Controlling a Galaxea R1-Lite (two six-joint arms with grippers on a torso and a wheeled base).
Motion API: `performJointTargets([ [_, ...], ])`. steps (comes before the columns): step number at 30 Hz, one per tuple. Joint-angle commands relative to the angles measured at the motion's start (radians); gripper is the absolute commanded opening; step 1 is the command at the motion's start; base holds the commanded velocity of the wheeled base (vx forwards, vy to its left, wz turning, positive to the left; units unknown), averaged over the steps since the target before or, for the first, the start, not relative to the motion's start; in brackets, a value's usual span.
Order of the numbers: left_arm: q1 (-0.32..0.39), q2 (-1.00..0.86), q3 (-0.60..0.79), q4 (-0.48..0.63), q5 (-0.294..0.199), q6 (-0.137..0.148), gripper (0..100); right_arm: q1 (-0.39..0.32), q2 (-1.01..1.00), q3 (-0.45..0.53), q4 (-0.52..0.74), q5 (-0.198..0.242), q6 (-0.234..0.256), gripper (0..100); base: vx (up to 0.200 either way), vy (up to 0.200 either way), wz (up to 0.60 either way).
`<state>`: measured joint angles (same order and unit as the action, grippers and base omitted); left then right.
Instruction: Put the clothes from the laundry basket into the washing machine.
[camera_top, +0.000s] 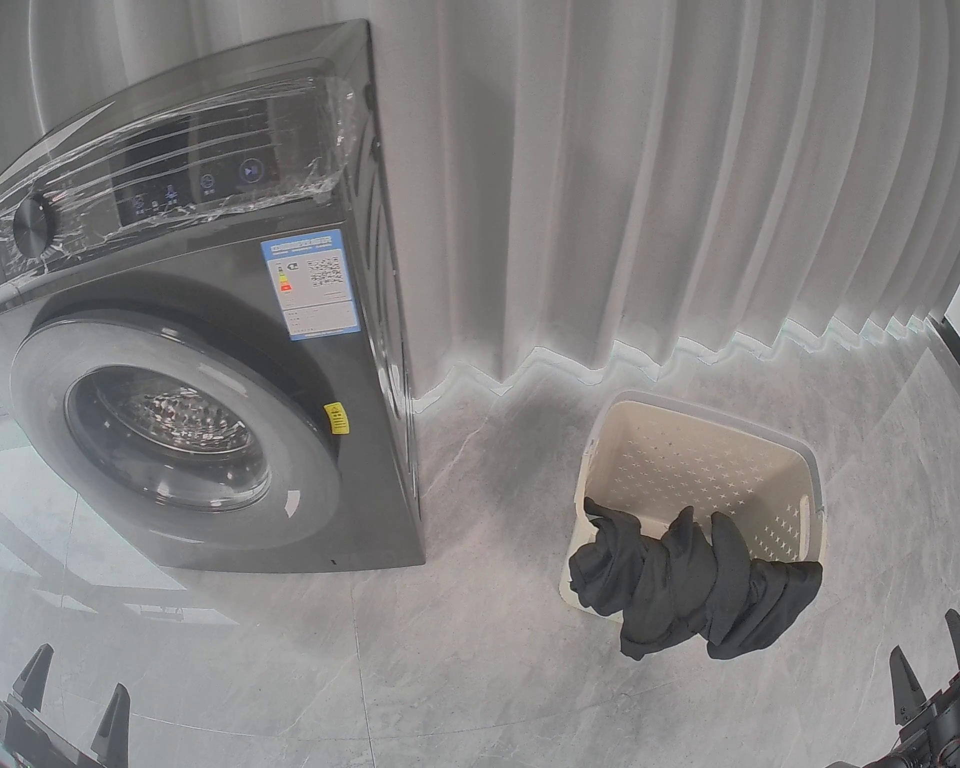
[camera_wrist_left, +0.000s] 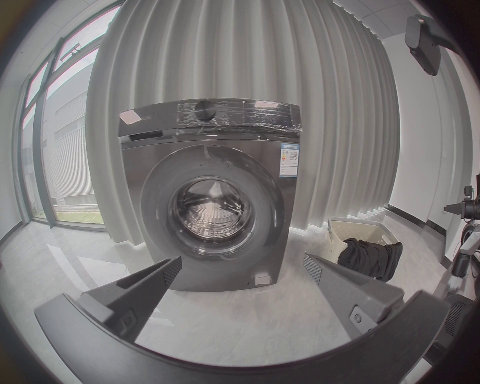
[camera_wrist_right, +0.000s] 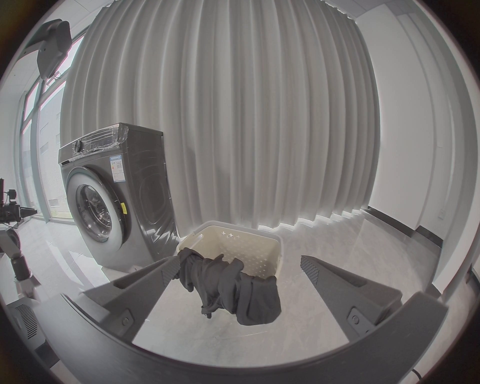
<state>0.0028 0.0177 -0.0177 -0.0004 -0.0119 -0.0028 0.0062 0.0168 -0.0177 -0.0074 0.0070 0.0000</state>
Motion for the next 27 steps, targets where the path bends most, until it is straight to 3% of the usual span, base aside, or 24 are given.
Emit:
performJointTargets([
  [1, 0.000, -0.015, 0.018, 0.000, 0.000, 0.000, 100, 0.000, -0.008, 0.018, 0.000, 0.001, 0.000, 100, 0.000, 0.000, 0.00],
  [27, 0.000, -0.015, 0.018, -0.001, 0.000, -0.002, 100, 0.000, -0.008, 0.018, 0.000, 0.001, 0.000, 100, 0.000, 0.000, 0.00],
])
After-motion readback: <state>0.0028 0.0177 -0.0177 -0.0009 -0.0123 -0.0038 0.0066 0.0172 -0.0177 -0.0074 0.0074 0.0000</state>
